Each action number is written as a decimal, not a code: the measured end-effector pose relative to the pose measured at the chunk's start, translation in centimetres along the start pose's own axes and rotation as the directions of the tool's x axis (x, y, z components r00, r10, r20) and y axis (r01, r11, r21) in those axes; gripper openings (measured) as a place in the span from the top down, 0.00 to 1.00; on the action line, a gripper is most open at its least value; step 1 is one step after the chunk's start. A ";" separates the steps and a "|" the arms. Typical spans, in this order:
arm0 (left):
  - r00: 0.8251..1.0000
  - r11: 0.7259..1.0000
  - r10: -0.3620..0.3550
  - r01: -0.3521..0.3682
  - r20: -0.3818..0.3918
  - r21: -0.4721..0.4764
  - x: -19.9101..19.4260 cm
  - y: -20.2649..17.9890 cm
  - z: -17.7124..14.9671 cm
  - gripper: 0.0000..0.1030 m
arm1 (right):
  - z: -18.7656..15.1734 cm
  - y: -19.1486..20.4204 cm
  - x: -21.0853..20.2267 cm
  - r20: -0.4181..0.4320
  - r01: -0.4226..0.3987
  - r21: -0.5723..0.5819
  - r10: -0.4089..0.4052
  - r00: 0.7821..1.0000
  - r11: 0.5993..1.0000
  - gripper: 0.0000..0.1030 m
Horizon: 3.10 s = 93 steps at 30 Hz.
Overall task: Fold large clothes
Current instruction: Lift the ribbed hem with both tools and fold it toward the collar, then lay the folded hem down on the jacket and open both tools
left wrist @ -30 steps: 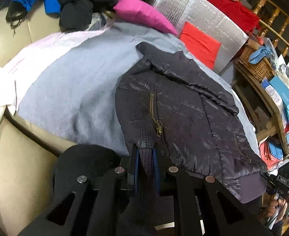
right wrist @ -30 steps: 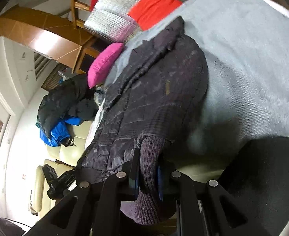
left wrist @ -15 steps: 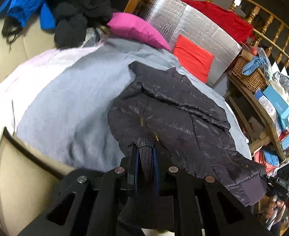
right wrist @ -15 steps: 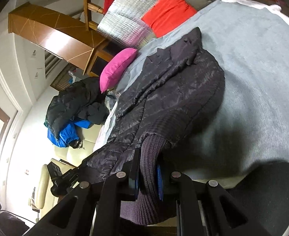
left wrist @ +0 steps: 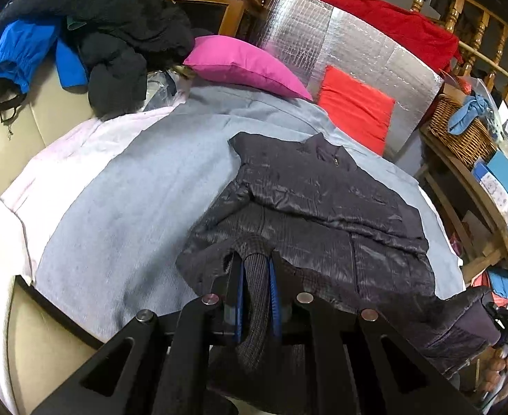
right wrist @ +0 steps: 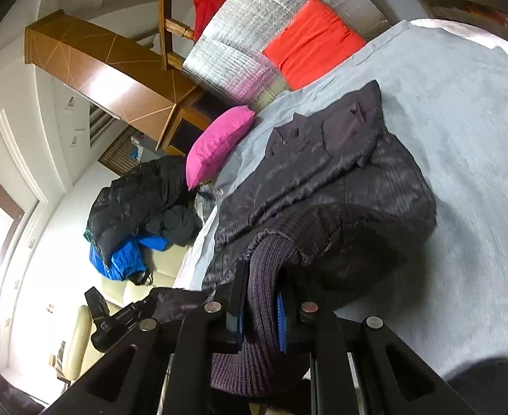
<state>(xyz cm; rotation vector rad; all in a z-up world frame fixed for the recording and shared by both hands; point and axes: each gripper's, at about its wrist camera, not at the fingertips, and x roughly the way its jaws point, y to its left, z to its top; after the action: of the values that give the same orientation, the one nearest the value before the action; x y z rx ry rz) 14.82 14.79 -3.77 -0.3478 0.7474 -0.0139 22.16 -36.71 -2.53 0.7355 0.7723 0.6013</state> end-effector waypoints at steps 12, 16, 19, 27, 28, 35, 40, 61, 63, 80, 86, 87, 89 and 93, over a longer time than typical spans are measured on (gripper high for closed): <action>1.000 1.000 -0.007 0.007 0.000 0.010 0.3 -0.3 0.9 0.87 | 1.6 0.3 0.6 0.018 0.014 0.004 -0.014 1.000 1.000 0.86; 1.000 1.000 -0.019 0.018 0.013 0.021 0.0 -0.7 1.6 0.87 | 2.0 0.3 0.8 0.020 0.015 -0.001 -0.015 1.000 1.000 0.86; 0.999 0.999 -0.021 0.020 0.026 0.032 0.0 -1.1 2.1 0.87 | 2.5 0.3 1.0 0.026 0.017 -0.002 -0.017 1.000 1.000 0.86; 0.998 0.997 -0.029 0.025 0.064 0.067 0.6 -2.7 5.3 0.87 | 5.0 1.0 1.4 0.049 0.016 -0.032 -0.014 0.999 0.999 0.86; 0.997 0.997 -0.031 0.026 0.072 0.073 0.6 -2.9 5.8 0.87 | 5.5 1.1 1.5 0.055 0.014 -0.037 -0.012 0.998 0.999 0.86; 0.989 0.994 -0.051 0.036 0.141 0.106 0.9 -5.1 10.0 0.87 | 8.9 2.3 1.8 0.100 0.013 -0.068 -0.006 0.995 0.998 0.86; 0.982 0.994 -0.057 0.039 0.179 0.105 1.6 -6.1 12.6 0.87 | 11.9 3.7 2.1 0.138 0.015 -0.095 -0.002 0.990 0.995 0.86; 0.980 0.993 -0.011 -0.013 0.199 0.120 8.7 -8.2 19.6 0.87 | 21.0 4.4 7.9 0.194 0.075 -0.108 -0.053 0.980 0.991 0.86; 0.980 0.992 -0.001 -0.023 0.199 0.120 9.6 -8.3 20.4 0.87 | 21.9 4.1 8.5 0.197 0.089 -0.101 -0.068 0.978 0.991 0.86; 0.986 0.989 0.058 -0.077 0.155 0.122 18.6 -8.6 23.8 0.87 | 28.5 0.6 16.1 0.162 0.206 -0.098 -0.189 0.969 0.974 0.87; 0.989 0.988 0.096 -0.109 0.113 0.109 22.8 -7.7 24.4 0.87 | 30.6 -1.3 19.9 0.128 0.241 -0.095 -0.229 0.965 0.966 0.87; 0.989 0.987 0.109 -0.121 0.102 0.110 23.8 -7.6 24.5 0.87 | 30.8 -1.6 20.4 0.123 0.246 -0.095 -0.234 0.964 0.965 0.87; 0.989 0.984 0.128 -0.136 0.080 0.112 25.4 -7.4 24.5 0.87 | 31.4 -2.5 22.0 0.103 0.261 -0.089 -0.252 0.962 0.961 0.87; 0.987 0.980 0.158 -0.162 0.039 0.117 28.5 -7.2 24.4 0.87 | 32.3 -4.6 24.6 0.068 0.290 -0.074 -0.285 0.956 0.954 0.87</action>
<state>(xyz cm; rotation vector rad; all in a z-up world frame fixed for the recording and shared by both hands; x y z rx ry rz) 52.91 11.59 -3.82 -0.1722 0.7396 0.0976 62.80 -33.56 0.20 0.5480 0.7797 0.3450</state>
